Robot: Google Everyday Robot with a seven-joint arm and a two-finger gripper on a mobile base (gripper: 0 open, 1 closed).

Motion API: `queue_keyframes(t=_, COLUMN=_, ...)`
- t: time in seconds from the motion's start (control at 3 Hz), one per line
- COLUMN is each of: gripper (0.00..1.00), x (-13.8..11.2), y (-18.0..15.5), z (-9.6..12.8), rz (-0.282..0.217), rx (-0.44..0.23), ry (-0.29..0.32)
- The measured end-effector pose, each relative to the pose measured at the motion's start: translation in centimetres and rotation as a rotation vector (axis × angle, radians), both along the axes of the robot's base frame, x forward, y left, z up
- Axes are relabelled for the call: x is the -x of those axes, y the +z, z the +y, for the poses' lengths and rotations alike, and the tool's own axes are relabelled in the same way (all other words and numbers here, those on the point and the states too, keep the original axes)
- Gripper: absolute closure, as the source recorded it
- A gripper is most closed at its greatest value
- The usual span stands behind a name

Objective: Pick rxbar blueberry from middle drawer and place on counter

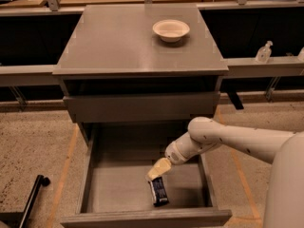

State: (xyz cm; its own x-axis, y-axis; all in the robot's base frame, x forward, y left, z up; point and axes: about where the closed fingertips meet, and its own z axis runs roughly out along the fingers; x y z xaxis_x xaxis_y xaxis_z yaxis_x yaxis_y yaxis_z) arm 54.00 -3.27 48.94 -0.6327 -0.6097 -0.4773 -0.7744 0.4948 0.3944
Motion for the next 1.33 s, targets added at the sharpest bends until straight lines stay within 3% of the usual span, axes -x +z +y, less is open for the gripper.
queue_keyframes(t=0.67, gripper=0.0, x=1.1, y=-2.0, z=0.5, rz=0.017, rx=0.06, ry=0.018)
queue_keyframes(t=1.33, gripper=0.0, x=2.1, y=-6.6, z=-0.5, rz=0.024, rx=0.153, ry=-0.043)
